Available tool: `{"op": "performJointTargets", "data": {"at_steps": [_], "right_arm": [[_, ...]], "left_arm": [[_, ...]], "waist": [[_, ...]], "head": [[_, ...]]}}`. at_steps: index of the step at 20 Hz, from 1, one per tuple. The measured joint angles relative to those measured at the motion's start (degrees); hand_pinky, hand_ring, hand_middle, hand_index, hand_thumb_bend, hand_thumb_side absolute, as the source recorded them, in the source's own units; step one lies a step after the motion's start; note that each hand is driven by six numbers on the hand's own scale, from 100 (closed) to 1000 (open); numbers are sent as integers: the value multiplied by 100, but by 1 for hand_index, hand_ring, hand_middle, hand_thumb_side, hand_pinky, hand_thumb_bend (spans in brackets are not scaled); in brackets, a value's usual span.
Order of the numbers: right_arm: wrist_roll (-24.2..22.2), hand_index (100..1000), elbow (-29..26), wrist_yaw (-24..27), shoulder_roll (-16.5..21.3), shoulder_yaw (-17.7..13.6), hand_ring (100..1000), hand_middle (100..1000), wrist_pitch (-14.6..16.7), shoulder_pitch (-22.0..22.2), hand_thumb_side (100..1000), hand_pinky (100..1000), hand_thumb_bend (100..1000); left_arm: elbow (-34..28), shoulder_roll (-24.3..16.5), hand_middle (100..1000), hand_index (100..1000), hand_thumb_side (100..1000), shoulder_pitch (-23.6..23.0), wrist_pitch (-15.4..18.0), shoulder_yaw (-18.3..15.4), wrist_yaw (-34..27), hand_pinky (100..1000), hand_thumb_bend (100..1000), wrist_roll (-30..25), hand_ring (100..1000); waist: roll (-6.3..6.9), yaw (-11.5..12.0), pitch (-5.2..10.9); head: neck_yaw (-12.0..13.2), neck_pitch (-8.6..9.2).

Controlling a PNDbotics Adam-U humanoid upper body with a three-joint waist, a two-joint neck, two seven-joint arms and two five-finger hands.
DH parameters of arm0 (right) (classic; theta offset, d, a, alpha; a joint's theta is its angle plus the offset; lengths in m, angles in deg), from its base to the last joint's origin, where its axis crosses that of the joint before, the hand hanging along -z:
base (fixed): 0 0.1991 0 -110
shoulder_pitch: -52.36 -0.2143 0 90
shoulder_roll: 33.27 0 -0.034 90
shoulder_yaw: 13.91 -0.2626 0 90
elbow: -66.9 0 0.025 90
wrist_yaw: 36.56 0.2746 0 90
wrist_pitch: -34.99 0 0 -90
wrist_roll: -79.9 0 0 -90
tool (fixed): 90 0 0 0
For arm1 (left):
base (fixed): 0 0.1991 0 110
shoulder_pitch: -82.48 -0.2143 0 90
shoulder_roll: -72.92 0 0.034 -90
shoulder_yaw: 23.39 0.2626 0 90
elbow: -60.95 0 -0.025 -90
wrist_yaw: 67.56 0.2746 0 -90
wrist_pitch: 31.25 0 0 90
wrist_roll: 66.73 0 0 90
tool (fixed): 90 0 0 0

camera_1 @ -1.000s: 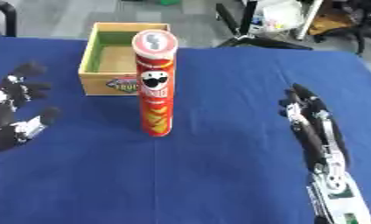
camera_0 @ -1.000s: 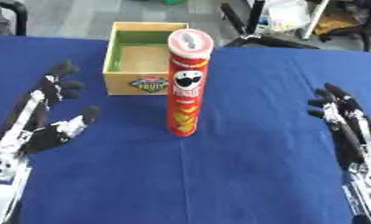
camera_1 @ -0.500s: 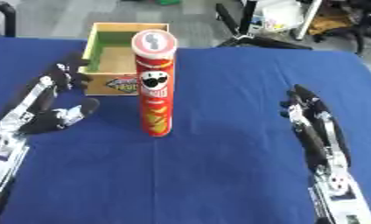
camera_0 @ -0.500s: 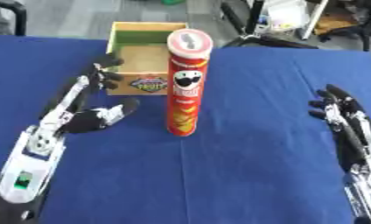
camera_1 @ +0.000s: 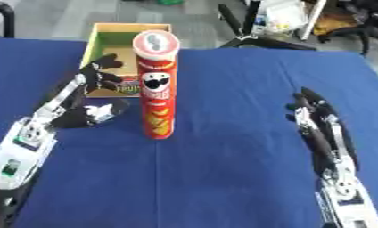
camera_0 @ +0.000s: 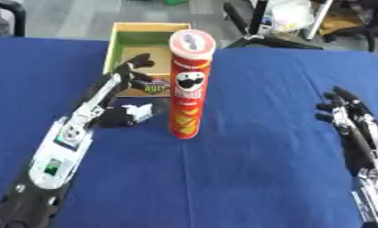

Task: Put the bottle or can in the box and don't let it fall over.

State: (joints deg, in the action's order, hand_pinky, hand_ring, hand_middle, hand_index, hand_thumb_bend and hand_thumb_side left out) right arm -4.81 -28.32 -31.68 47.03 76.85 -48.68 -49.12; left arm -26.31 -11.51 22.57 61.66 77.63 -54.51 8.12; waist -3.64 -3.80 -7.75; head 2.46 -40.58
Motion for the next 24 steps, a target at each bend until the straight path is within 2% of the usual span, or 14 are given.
{"op": "performJointTargets", "data": {"at_steps": [10, 24], "right_arm": [[-3, 881, 1, 27, -2, 1, 759, 797, -3, 2, 547, 735, 100], [-26, 880, 3, 56, -44, 4, 759, 797, 4, 5, 548, 735, 100]], "left_arm": [[642, 187, 884, 1000, 563, 355, -77, 114, 66, 787, 609, 392, 802], [1149, 353, 885, 1000, 582, 685, 86, 255, 67, 786, 585, 277, 802]], "waist": [[-9, -53, 0], [-42, -114, 0]], "head": [[44, 0], [94, 0]]}}
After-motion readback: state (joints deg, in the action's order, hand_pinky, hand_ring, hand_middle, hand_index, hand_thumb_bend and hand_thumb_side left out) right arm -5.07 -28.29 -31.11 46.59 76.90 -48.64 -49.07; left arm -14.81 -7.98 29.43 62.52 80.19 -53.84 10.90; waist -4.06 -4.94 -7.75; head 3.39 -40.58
